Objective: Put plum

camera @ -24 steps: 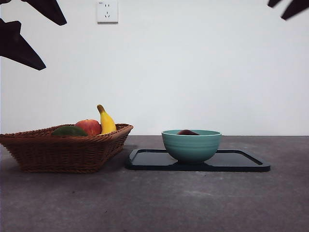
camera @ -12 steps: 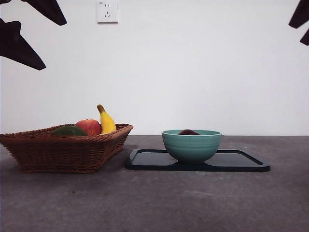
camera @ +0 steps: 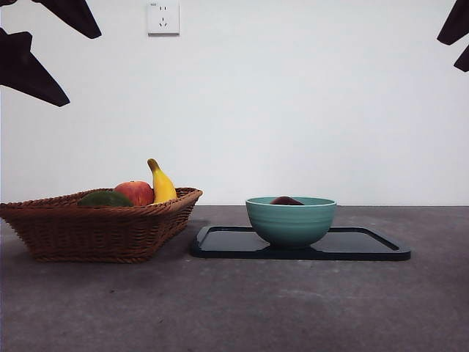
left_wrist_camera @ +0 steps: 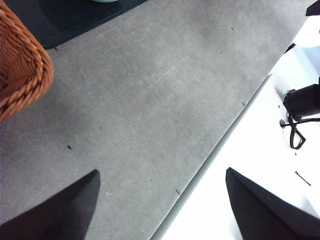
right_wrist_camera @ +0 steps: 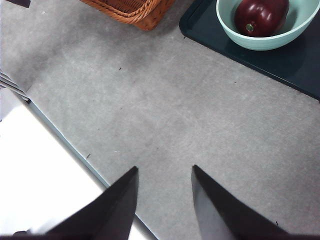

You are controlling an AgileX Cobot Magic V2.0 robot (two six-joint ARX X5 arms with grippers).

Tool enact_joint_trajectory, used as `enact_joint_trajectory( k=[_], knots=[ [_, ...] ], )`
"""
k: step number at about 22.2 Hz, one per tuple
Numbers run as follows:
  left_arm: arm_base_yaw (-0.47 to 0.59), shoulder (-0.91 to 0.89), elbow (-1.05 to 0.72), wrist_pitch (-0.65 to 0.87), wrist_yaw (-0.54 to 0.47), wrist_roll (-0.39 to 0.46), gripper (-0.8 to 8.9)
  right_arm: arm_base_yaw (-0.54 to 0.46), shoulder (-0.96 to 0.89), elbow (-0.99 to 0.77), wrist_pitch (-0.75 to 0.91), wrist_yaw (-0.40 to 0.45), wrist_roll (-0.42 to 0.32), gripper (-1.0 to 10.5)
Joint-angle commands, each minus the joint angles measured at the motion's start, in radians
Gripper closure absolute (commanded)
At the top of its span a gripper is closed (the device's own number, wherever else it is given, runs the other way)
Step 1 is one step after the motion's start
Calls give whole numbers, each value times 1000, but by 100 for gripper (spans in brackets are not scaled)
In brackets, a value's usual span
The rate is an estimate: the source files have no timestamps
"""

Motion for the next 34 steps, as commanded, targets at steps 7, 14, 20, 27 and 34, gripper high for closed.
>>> enact_joint_trajectory(
  k=[7, 14, 20, 27, 34],
  knots=[
    [-4, 7, 4, 6, 3, 1, 411, 6, 6, 4, 6, -4, -6, 775],
    [-4, 7, 4, 15, 3, -19, 412, 6, 6, 4, 6, -4, -6, 775],
    [-21, 7, 21, 119, -2, -179, 411, 6, 6, 4, 6, -4, -6, 775],
    [-99, 55, 172, 186, -195, -295, 411, 6, 6, 4, 6, -4, -6, 775],
    [-167, 264, 454, 183, -298, -359, 411, 6, 5, 4, 2, -4, -4, 775]
  ],
)
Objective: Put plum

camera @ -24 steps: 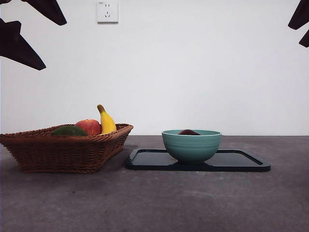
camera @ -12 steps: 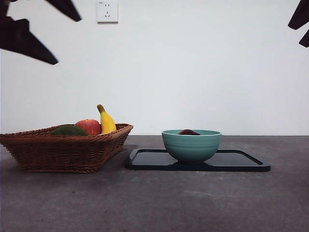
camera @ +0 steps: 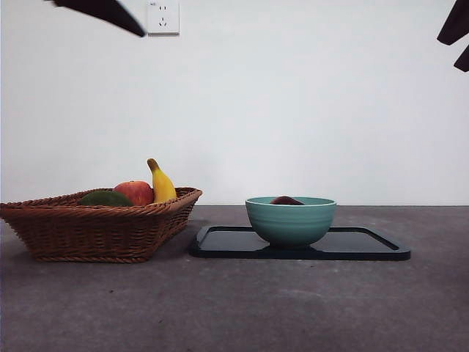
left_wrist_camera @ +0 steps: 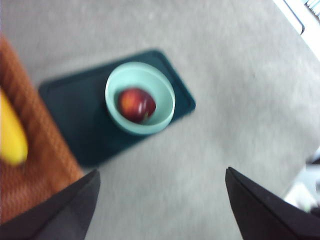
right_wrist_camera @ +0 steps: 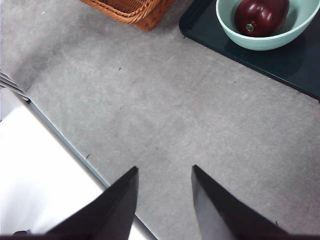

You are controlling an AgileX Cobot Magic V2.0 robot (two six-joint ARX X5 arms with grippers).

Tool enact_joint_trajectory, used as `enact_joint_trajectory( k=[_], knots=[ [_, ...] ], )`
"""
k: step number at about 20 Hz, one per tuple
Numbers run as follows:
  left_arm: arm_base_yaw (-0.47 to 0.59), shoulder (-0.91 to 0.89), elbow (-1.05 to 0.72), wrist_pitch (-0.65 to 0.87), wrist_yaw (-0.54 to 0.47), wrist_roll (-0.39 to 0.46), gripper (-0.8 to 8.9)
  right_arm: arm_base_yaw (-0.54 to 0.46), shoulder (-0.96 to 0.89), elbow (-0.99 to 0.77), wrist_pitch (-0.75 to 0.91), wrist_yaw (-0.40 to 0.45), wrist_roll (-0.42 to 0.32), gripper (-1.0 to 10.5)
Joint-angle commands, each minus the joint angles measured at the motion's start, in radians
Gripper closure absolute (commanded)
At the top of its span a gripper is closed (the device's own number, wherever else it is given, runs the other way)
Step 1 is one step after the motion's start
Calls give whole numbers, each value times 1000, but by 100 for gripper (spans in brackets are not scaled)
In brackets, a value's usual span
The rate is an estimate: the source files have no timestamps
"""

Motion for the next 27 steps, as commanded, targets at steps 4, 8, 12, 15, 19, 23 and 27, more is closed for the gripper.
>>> enact_joint_trajectory(
  k=[4, 8, 12, 15, 19, 23, 27],
  knots=[
    [-57, 251, 237, 5, -66, -38, 411, 6, -9, 4, -5, -4, 14, 775],
    [-90, 441, 414, 2, -99, -44, 411, 6, -42, 4, -7, -3, 29, 775],
    [-123, 612, 570, -7, -138, -44, 411, 6, -75, 4, -21, -3, 47, 775],
    [-149, 716, 641, -11, -148, -43, 411, 6, -88, 4, -43, -2, 48, 775],
    [-174, 806, 653, -7, -185, -43, 411, 6, -93, 4, -66, 4, 47, 775],
    [-187, 871, 653, -6, -198, -43, 411, 6, -93, 4, -66, 4, 47, 775],
    [-200, 911, 653, 3, -205, -42, 411, 6, -93, 4, -66, 4, 47, 775]
  ],
)
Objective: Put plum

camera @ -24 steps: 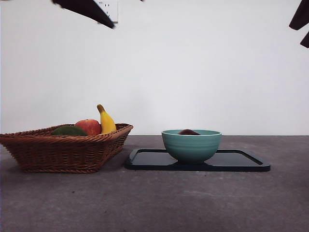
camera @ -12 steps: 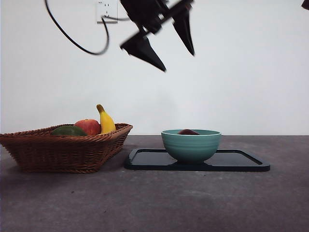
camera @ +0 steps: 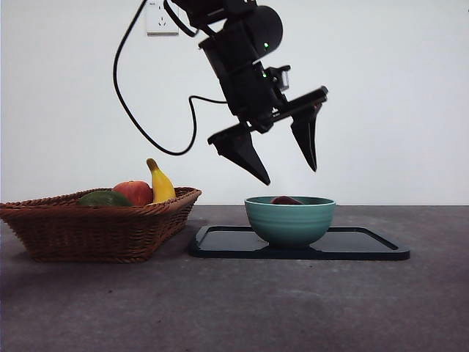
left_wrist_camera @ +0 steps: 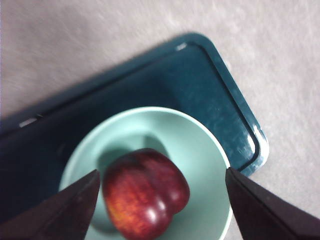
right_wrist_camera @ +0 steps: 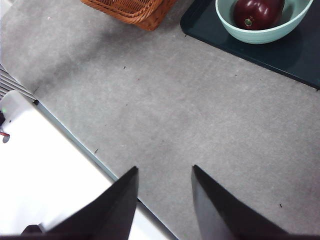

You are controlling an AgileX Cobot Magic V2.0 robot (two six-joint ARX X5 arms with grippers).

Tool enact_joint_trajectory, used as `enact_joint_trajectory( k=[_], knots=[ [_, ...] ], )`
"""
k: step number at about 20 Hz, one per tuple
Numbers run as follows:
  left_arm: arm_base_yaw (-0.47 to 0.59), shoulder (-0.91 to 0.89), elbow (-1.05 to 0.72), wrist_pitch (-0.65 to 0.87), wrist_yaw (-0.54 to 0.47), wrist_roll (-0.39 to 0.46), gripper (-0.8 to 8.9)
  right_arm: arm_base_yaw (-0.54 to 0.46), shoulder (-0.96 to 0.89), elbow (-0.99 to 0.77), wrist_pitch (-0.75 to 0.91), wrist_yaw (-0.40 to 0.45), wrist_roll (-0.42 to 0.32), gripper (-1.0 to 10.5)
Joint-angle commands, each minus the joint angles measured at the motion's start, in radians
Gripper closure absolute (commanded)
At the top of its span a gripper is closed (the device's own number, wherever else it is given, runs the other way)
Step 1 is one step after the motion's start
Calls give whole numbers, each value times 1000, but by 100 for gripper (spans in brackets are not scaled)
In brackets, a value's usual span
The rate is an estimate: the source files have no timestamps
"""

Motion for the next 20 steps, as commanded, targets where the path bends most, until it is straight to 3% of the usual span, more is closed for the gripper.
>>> enact_joint_trajectory(
  k=[1, 20],
  knots=[
    [-21, 37, 31, 13, -23, 2, 411, 6, 3, 4, 3, 0, 10, 775],
    [-52, 105, 31, -39, -149, -3, 410, 6, 3, 4, 5, 0, 9, 775]
  ],
)
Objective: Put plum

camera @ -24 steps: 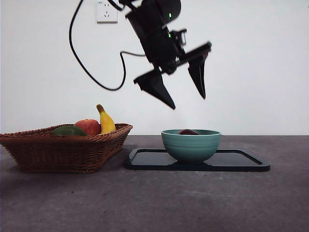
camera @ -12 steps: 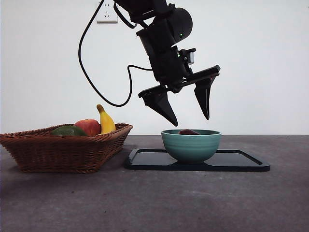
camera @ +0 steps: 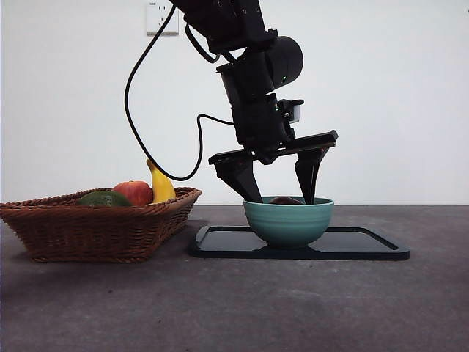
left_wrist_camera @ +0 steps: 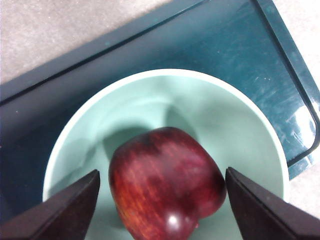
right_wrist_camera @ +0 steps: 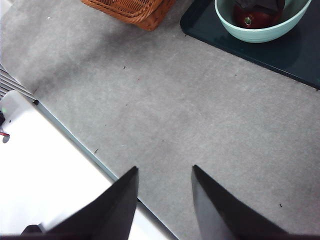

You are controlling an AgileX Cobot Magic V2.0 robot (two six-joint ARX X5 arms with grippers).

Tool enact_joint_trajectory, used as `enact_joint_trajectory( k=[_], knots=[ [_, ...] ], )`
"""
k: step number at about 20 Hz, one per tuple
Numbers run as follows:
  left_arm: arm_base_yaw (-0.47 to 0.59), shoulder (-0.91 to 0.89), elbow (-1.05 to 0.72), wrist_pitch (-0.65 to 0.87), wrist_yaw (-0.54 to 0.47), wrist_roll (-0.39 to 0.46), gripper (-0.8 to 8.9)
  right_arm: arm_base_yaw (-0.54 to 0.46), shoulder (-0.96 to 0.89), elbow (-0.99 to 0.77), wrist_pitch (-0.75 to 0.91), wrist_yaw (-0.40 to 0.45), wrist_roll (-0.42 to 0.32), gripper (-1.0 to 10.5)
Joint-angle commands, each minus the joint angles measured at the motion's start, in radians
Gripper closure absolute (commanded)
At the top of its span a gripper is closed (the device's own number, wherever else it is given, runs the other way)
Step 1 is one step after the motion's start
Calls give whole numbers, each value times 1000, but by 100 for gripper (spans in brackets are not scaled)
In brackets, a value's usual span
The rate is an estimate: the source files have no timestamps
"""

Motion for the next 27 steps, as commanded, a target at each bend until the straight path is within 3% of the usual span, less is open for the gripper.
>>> enact_joint_trajectory(
  k=[1, 10, 14, 18, 21, 27],
  knots=[
    [-11, 37, 30, 0, -3, -3, 410, 6, 3, 4, 4, 0, 8, 775],
    [-21, 55, 30, -11, -2, -11, 418, 6, 3, 4, 5, 0, 2, 775],
    [-29, 55, 30, -9, -3, -10, 540, 6, 3, 4, 11, 0, -2, 775],
    [-29, 53, 39, -19, -3, -1, 542, 6, 3, 4, 11, 1, -2, 775],
    [-27, 53, 161, -104, -3, 17, 541, 6, 3, 4, 11, 1, -2, 775],
    [7, 52, 587, -284, -3, 44, 538, 6, 3, 4, 11, 6, -7, 775]
  ],
)
